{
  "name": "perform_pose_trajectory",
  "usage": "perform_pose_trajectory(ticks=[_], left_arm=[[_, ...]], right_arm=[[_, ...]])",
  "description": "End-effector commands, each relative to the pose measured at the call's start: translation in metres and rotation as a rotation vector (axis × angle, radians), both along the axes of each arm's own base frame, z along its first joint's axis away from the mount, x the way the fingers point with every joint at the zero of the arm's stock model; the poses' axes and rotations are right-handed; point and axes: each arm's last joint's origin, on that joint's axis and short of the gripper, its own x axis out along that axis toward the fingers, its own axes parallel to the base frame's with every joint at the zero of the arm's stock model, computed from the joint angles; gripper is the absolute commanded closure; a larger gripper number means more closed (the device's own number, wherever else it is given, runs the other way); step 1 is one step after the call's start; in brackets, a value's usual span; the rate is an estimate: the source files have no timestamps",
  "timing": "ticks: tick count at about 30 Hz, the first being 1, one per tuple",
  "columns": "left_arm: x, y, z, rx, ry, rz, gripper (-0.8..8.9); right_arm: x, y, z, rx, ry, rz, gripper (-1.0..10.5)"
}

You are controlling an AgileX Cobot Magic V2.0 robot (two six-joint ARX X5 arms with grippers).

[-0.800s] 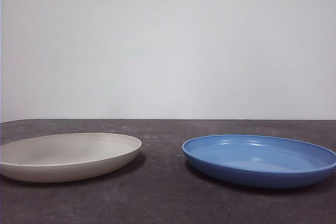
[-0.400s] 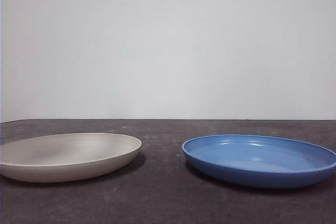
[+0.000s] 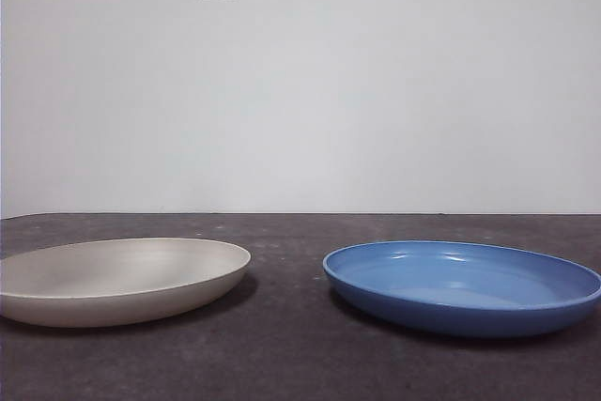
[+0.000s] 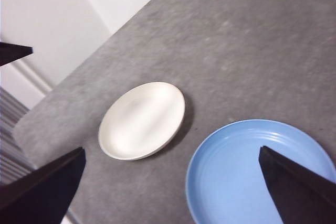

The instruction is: Pick up the white plate, put it on the blue plate, put it on desk

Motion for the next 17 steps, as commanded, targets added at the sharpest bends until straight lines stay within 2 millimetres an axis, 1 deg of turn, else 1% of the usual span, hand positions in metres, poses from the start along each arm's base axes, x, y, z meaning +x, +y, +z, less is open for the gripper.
perform_pose_trajectory(ticks=[1, 4, 7, 11, 17], left_arm=[[0.007, 0.006, 0.013, 0.010, 0.017, 0.038, 1.61], [0.022, 0.011, 0.016, 0.024, 0.070, 0.060, 1.60], [0.040, 0.014, 0.010, -0.003, 0.145, 0.036, 1.60], [0.066, 0.017, -0.010, -0.068, 0.291, -0.023, 1.60], [0.104, 0.026, -0.042, -0.064, 0.448, 0.011, 1.61]], right_arm=[[-0.001, 0.001, 0.004, 0.034, 0.022, 0.016, 3.3], [-0.001, 0.001, 0.004, 0.036, 0.034, 0.021, 3.3], [-0.002, 0.001, 0.004, 0.043, 0.039, 0.018, 3.3], [-0.002, 0.001, 0.004, 0.053, 0.046, 0.033, 3.3], [-0.002, 0.001, 0.004, 0.053, 0.046, 0.033, 3.3]])
